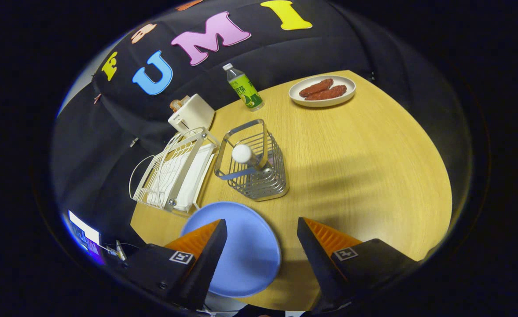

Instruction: Take the plate from the dish rack, then take the spoon from the basket and place it into the plate.

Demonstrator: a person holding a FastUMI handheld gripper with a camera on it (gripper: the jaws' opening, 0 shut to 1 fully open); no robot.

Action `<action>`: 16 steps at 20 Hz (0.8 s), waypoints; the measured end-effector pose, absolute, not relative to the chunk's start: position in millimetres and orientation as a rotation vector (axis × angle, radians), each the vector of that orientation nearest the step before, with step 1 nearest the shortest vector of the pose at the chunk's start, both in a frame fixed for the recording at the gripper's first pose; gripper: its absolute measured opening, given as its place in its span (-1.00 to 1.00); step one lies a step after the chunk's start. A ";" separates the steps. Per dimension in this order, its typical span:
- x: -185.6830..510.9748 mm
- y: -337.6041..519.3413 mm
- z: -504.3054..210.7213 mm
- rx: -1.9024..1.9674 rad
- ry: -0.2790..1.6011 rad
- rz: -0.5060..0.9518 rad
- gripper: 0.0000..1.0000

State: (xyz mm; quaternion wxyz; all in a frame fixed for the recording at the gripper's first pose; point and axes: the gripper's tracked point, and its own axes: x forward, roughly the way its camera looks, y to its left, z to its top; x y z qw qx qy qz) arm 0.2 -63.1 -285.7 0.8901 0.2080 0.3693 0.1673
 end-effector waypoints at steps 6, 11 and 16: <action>21.7 -72.3 -234.9 0.285 0.493 0.404 0.97; 52.6 -67.1 -209.4 0.143 0.301 0.441 0.96; 66.4 -51.8 -218.3 0.066 0.259 0.497 0.88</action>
